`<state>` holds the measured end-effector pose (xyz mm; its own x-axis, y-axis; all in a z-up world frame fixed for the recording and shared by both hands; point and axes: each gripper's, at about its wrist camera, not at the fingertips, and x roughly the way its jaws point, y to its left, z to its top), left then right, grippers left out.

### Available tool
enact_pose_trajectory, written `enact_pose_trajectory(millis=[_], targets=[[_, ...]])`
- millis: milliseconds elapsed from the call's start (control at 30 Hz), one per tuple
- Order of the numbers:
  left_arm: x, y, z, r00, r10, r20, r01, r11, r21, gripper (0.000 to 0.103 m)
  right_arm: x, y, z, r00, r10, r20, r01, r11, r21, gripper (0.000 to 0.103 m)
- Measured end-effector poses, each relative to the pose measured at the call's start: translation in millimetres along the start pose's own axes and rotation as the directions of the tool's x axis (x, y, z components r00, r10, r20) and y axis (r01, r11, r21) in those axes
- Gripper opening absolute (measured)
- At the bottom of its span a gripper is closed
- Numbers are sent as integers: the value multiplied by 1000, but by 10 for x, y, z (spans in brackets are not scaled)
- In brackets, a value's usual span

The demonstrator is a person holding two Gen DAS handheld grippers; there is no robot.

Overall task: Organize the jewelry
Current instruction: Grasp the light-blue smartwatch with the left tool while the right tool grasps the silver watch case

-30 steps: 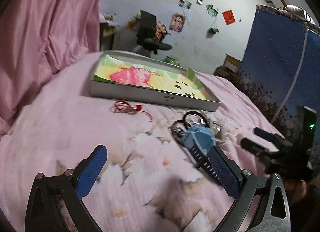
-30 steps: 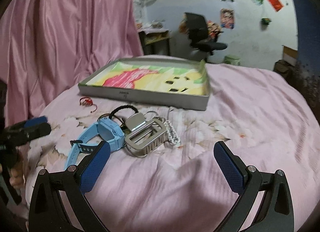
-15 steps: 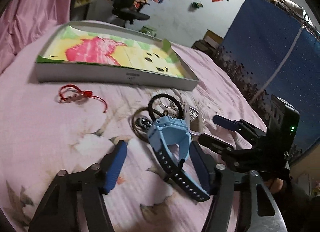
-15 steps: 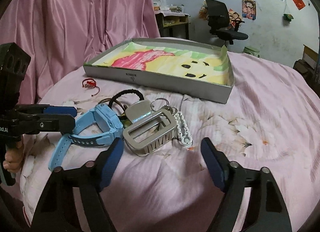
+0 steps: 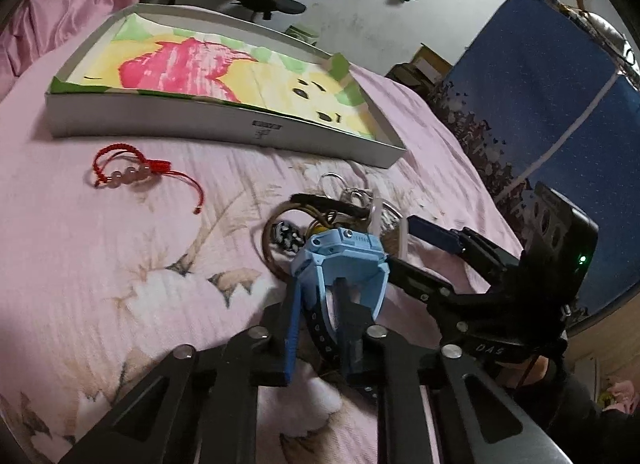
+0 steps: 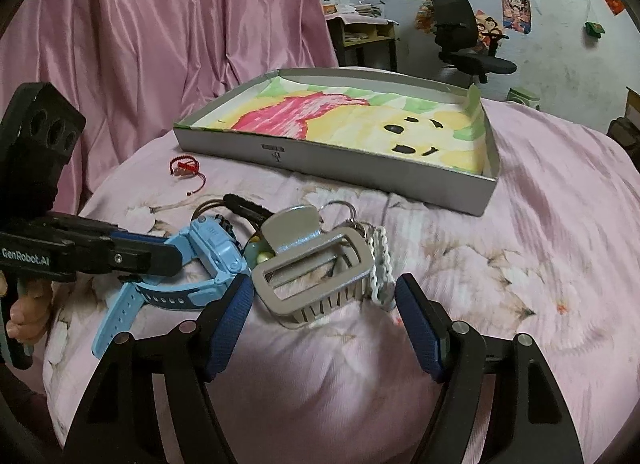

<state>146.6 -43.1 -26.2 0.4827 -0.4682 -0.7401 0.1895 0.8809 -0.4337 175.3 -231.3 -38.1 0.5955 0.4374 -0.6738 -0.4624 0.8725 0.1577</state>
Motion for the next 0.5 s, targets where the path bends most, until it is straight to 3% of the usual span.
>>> enact_pose_trajectory(millis=[267, 333, 500], targets=[[-90, 14, -22, 999, 38, 32, -38, 999, -13, 5, 89, 30, 88, 1000, -1, -3, 1, 1000, -26, 69], [-117, -16, -35, 998, 44, 39, -44, 999, -5, 5, 108, 42, 88, 1000, 5, -6, -5, 999, -33, 59], [-225, -91, -49, 995, 75, 71, -76, 997, 12, 4, 61, 54, 59, 1000, -3, 8, 3, 999, -37, 59]])
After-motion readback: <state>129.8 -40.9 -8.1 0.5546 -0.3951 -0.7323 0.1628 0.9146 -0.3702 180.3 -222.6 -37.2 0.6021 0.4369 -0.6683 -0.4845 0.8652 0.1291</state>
